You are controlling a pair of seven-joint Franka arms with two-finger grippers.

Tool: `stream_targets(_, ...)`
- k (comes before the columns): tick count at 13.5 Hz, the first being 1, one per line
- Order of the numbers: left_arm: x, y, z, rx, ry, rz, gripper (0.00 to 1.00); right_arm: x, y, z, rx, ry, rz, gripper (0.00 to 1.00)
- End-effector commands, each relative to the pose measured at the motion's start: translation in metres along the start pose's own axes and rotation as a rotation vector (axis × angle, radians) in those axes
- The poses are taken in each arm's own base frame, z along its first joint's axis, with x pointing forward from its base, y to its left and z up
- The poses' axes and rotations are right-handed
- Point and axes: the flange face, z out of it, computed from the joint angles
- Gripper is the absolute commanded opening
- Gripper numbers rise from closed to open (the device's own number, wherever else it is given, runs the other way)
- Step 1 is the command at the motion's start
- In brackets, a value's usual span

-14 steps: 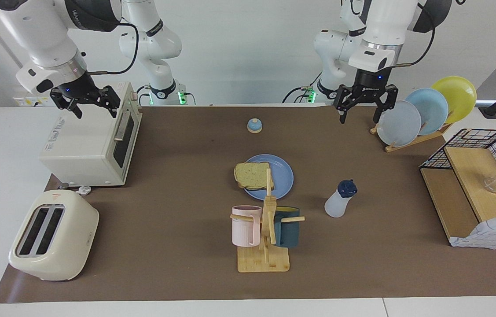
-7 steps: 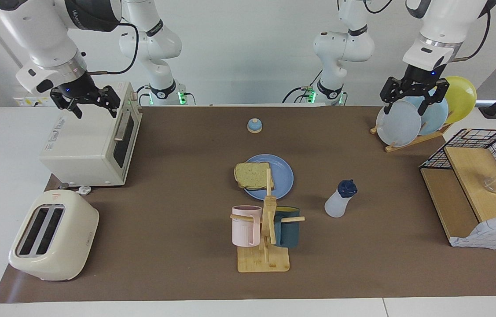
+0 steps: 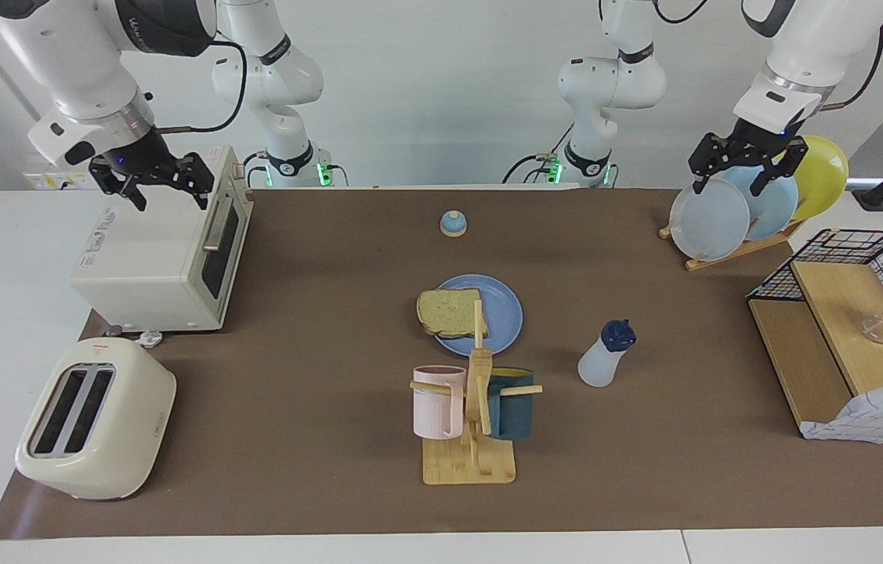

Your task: Put bread on plate and add seasoning

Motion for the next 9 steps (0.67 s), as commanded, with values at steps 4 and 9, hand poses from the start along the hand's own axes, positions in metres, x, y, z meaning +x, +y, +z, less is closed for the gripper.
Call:
stream_targets(4, -0.012, 0.009, 0.003, -0.017, -0.026, 0.017, 1.00, -0.004, 0.002, 0.001, 0.020, 0.001, -0.024, 1.00)
stream_targets(9, 0.012, 0.013, 0.002, -0.041, -0.025, -0.085, 1.00, -0.004, 0.002, 0.001, 0.021, 0.001, -0.022, 1.00)
